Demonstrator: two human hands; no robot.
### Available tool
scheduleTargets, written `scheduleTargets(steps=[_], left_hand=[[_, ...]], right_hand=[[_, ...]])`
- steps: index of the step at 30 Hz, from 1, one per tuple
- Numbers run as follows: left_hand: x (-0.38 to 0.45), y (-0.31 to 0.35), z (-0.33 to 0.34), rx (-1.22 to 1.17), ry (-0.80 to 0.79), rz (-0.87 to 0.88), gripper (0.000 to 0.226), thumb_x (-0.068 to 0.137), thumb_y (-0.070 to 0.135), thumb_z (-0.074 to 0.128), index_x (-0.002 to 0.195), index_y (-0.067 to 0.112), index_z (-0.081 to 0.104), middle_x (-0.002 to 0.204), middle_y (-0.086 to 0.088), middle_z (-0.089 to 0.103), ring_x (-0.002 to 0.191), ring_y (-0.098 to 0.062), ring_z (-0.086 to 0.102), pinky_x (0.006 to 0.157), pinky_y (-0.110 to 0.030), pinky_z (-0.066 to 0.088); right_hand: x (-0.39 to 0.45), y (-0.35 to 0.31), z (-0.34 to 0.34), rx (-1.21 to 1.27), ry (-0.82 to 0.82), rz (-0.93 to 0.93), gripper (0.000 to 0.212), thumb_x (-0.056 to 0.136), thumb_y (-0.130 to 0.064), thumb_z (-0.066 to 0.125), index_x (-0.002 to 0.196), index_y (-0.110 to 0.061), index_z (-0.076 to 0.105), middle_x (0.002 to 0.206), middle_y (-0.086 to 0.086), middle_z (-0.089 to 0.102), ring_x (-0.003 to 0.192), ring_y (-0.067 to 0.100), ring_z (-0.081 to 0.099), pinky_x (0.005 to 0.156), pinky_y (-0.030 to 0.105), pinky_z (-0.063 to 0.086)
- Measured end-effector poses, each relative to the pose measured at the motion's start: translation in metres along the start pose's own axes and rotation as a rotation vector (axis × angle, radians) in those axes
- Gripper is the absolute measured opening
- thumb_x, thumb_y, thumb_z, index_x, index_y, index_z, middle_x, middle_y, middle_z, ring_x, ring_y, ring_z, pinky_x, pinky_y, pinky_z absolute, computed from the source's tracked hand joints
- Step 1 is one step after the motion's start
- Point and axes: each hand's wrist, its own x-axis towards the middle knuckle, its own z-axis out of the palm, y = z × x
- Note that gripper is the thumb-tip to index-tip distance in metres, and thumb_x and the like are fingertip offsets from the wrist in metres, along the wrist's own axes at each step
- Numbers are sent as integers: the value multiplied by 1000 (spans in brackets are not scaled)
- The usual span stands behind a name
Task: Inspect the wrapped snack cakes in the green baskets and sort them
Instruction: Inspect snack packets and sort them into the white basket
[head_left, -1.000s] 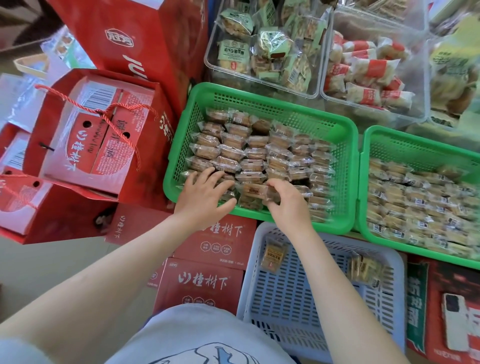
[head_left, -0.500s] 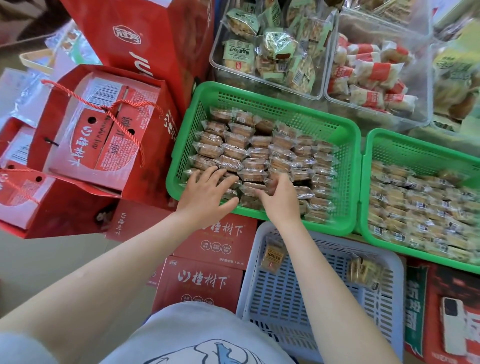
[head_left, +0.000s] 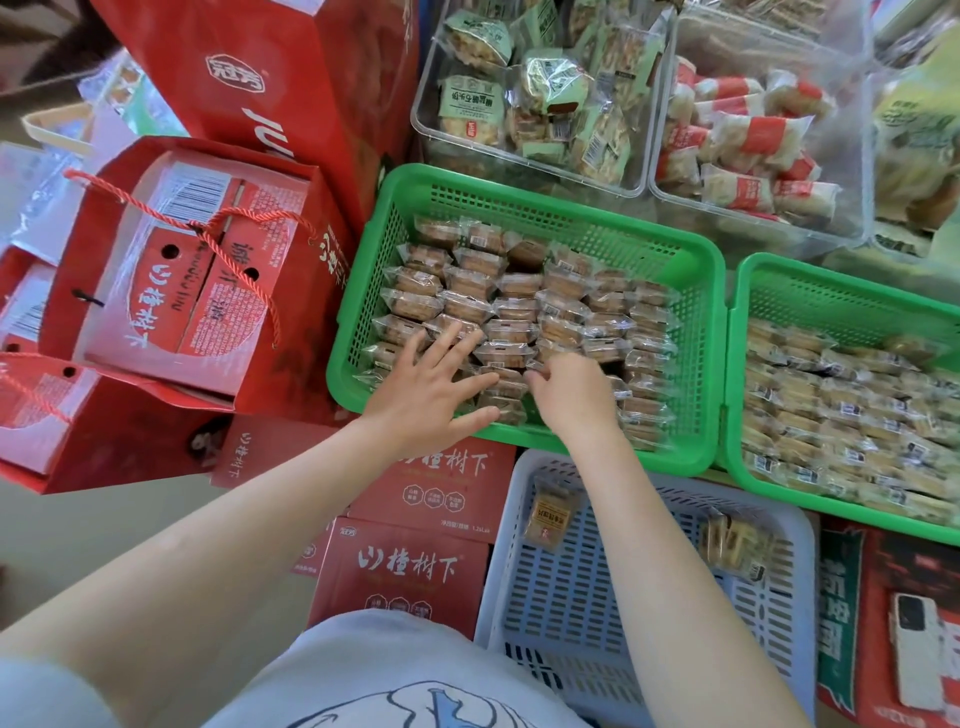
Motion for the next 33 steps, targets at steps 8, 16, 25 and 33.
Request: scheduleTargets(steps=[8,16,25,33], left_hand=[[2,1,-2,-32,-43,-25,68,95,77,9,156,49,21,169,2,-13,155,-22,-17,123,-54,-9],[3,0,1,-30,-35,-27,71,93,78,7,155,48,25,169,1,-12,155,-23,-16,123,-55,-6],[1,1,-2,-39,-36,-29,69,95,76,11,153,45,33,170,1,-9,155,-22,-15,123,-55,-5],[-9,6,-6,-160,63,-28,51,101,64,29,146,45,45,170,2,5,156,-18,-9,124,-50,-7]], right_hand=[[20,-8,13,-61,189,-226,23,91,1,55,111,-9,61,107,14,53,92,35,56,62,35,39],[14,-10,13,85,196,-195,31,88,11,48,112,-7,55,107,14,55,76,27,47,62,32,34],[-2,-10,-10,540,243,-119,8,102,-11,48,96,-15,50,112,7,48,87,7,47,75,18,36],[-58,2,-54,1250,455,67,14,102,-6,50,93,-18,50,95,2,50,80,7,58,76,32,60]])
